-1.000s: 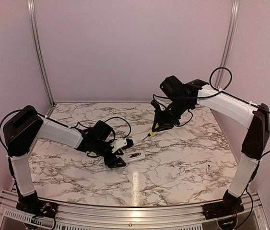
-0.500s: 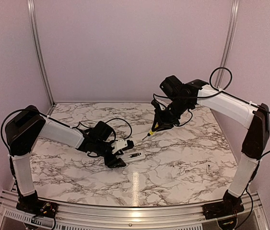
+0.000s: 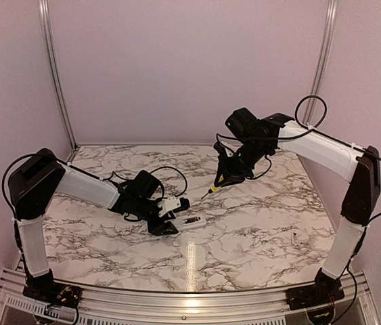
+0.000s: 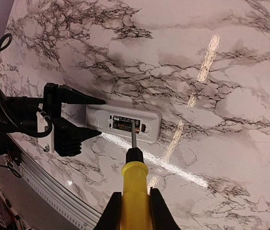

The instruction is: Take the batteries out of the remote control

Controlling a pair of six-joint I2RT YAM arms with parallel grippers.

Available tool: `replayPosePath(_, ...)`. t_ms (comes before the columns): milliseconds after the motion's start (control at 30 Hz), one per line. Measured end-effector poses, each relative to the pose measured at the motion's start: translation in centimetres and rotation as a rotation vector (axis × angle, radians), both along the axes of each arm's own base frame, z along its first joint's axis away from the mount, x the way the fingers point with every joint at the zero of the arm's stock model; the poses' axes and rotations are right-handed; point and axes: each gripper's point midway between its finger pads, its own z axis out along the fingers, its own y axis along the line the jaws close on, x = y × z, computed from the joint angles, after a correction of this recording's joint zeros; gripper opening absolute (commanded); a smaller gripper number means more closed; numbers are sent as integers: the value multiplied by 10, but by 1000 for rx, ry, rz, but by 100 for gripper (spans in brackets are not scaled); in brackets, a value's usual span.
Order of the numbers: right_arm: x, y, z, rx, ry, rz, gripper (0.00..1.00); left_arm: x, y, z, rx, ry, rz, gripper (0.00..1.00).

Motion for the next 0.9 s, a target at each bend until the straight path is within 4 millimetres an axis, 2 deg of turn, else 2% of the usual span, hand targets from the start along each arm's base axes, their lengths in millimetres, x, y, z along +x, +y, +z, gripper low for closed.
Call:
replayPosePath(200,-2,-1,-5,-7,10,0,0,2,5,3,7,-16,34,37)
replayPosePath(300,-2,-2,-7,-7,14,-2,0,2,9,8,11,-37,50,32)
replayPosePath(400,-1,0,-8,2,12,-6,0,4,10,15,4,-61,58,18)
replayPosePath(467,0,2,-7,13,11,-6,0,4,8,20,-6,-73,60,3)
replayPosePath(500,0,3,-7,19,10,-4,0,5,7,22,-10,-78,60,0)
replayPosePath(900,1,14,0,78,5,20,0,1,-2,27,-20,-116,52,0)
